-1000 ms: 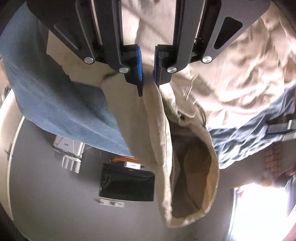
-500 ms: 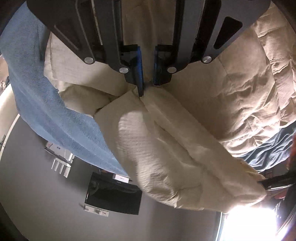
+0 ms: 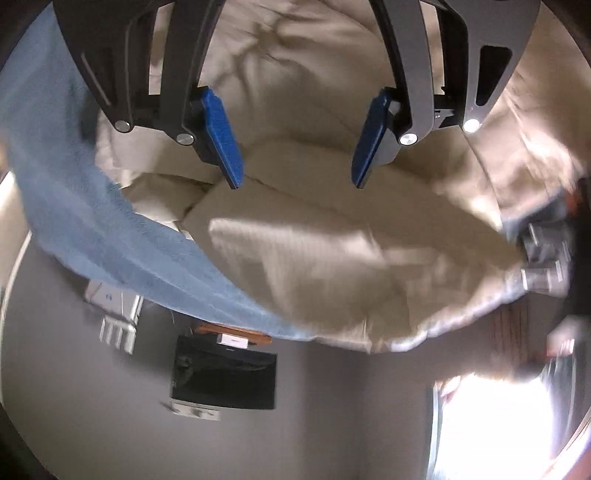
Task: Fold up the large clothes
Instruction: 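Fold the hood down over the jacket body with the right tool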
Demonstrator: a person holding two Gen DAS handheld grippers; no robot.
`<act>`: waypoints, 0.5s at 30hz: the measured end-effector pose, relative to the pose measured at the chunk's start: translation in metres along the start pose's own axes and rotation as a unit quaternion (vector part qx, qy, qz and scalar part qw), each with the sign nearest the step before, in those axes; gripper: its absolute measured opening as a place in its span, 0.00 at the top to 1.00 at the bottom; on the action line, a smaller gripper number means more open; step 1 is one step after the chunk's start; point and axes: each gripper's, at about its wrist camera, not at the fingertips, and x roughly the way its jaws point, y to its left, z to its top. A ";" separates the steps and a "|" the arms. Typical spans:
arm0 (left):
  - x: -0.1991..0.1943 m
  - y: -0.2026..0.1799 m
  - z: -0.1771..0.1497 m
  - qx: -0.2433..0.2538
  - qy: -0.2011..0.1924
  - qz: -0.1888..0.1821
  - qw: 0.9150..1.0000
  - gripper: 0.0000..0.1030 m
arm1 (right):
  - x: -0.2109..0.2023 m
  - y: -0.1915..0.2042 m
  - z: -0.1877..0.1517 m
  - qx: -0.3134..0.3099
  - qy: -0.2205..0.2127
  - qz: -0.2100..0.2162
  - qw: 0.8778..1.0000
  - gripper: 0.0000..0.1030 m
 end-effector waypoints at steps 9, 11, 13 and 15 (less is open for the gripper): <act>0.033 0.030 -0.016 -0.050 0.014 -0.049 0.997 0.67 | 0.097 0.012 0.008 0.092 0.105 0.003 0.990 0.44; 0.033 0.031 -0.017 -0.053 0.014 -0.063 0.996 0.38 | 0.105 0.013 -0.003 0.092 0.109 -0.001 0.990 0.44; 0.033 0.026 -0.018 -0.040 0.016 -0.061 0.997 0.20 | 0.104 0.013 -0.007 0.087 0.104 0.001 0.991 0.44; 0.029 0.021 -0.017 -0.022 0.019 -0.062 0.998 0.11 | 0.103 0.011 -0.008 0.091 0.102 0.007 0.991 0.44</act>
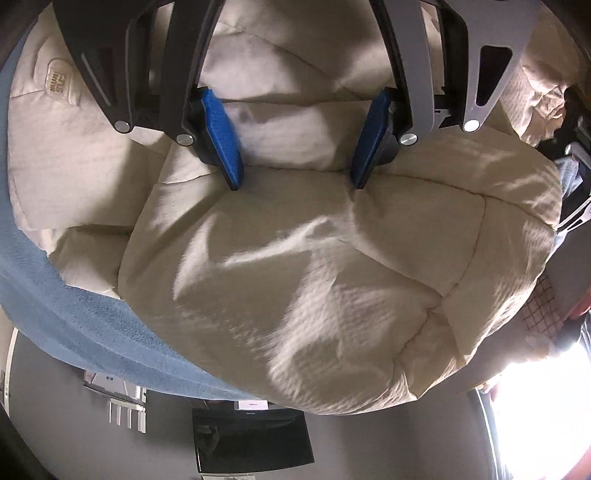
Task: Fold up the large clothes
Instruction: 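Fold the hood down over the jacket body with the right tool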
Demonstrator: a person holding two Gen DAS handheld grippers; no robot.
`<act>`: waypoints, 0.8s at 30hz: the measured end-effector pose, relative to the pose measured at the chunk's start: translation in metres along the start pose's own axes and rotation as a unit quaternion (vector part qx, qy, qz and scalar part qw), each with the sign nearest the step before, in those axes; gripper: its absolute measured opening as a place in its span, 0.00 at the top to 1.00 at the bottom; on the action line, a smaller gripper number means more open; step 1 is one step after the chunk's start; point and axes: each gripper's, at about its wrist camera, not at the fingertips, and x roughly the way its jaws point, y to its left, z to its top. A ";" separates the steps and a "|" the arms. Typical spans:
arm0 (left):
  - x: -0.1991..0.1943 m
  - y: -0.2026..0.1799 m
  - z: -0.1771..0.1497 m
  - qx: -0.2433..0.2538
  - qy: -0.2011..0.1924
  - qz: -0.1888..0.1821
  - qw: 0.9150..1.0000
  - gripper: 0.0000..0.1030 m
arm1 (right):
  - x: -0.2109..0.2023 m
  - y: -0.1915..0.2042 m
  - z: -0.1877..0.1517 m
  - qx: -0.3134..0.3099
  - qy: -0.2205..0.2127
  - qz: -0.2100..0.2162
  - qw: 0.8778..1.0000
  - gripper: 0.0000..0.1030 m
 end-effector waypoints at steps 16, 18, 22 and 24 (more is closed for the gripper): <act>-0.017 -0.026 0.039 -0.008 -0.081 -0.032 0.996 0.49 | 0.000 -0.010 -0.009 0.013 -0.030 0.024 0.999 0.44; 0.003 -0.022 0.031 -0.003 -0.046 -0.001 0.999 0.50 | -0.003 -0.009 -0.009 0.015 -0.032 0.029 0.999 0.44; 0.033 0.006 0.011 -0.032 0.007 -0.007 0.999 0.51 | -0.018 -0.014 -0.007 0.045 -0.042 0.069 0.996 0.44; 0.038 0.013 0.005 -0.036 0.010 -0.010 0.999 0.51 | -0.026 -0.015 -0.003 0.048 -0.055 0.064 0.995 0.44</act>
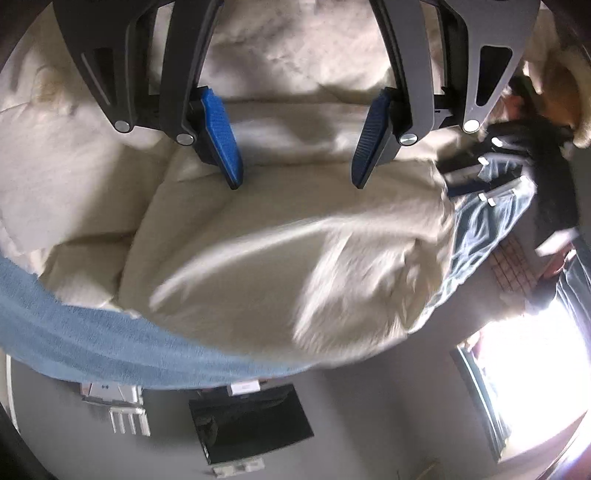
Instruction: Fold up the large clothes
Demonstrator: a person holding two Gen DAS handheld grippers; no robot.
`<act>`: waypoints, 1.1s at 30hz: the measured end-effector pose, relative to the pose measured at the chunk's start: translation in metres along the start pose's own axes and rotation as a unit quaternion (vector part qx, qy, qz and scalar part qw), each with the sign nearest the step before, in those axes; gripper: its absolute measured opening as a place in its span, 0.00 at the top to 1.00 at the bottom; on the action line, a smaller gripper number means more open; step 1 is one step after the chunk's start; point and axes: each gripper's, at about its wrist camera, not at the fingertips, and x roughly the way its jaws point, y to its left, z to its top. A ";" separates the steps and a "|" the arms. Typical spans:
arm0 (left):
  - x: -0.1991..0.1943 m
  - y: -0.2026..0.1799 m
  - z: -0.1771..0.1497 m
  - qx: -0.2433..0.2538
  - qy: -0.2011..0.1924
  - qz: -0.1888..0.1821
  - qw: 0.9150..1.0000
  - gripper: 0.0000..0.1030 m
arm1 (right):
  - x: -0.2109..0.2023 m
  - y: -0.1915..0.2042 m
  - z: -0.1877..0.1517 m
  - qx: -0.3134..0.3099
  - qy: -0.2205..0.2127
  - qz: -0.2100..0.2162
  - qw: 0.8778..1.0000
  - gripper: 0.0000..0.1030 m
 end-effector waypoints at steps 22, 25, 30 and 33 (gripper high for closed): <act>0.013 0.005 -0.013 -0.007 0.003 -0.013 1.000 0.51 | 0.010 0.021 -0.016 -0.092 0.032 -0.071 0.993 0.44; 0.014 0.004 -0.013 -0.008 0.003 -0.015 1.000 0.51 | 0.029 0.020 -0.028 -0.108 0.069 -0.077 0.989 0.43; 0.015 0.002 -0.014 -0.001 0.000 -0.011 1.000 0.51 | 0.032 0.021 -0.033 -0.104 0.063 -0.079 0.989 0.43; 0.015 0.001 -0.014 0.003 -0.001 -0.006 1.000 0.51 | 0.032 0.023 -0.037 -0.108 0.056 -0.085 0.989 0.43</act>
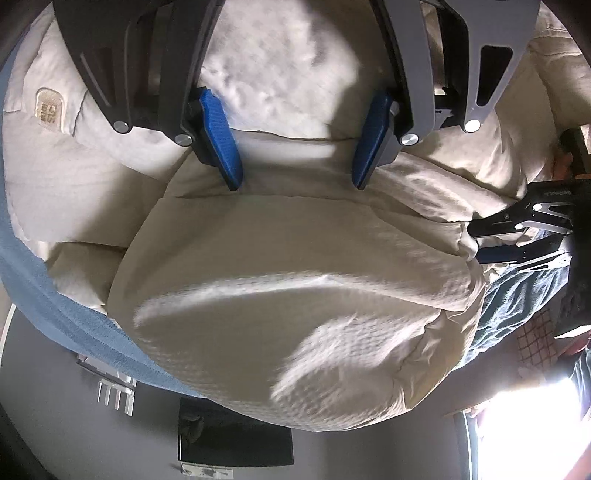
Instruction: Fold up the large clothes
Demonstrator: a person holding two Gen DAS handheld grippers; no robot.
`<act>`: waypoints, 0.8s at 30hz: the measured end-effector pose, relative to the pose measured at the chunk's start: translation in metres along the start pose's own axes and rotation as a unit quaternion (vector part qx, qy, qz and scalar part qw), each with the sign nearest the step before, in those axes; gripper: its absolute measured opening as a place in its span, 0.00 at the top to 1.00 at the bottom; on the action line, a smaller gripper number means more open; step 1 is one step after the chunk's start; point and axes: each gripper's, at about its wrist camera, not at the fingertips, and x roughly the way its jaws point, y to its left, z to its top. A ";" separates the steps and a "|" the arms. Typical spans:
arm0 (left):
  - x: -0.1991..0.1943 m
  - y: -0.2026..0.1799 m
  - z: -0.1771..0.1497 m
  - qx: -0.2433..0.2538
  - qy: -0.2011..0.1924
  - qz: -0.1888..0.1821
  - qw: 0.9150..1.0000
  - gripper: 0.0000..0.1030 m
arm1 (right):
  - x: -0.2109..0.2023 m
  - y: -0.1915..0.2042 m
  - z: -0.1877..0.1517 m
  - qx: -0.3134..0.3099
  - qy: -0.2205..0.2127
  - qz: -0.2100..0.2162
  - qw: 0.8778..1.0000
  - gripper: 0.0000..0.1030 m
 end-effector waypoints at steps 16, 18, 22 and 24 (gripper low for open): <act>-0.055 -0.043 0.010 0.047 -0.037 0.040 0.997 0.10 | -0.186 -0.001 0.009 0.072 -0.149 -0.056 0.985 0.07; -0.075 -0.042 0.014 0.029 -0.034 0.047 0.998 0.10 | -0.212 0.000 0.010 0.085 -0.156 -0.077 0.981 0.07; -0.137 -0.030 0.024 -0.022 -0.043 0.017 0.999 0.07 | -0.264 0.004 -0.003 0.084 -0.168 -0.113 0.976 0.07; -0.170 -0.019 0.019 -0.040 -0.034 0.004 0.999 0.07 | -0.280 0.001 -0.012 0.077 -0.139 -0.115 0.981 0.07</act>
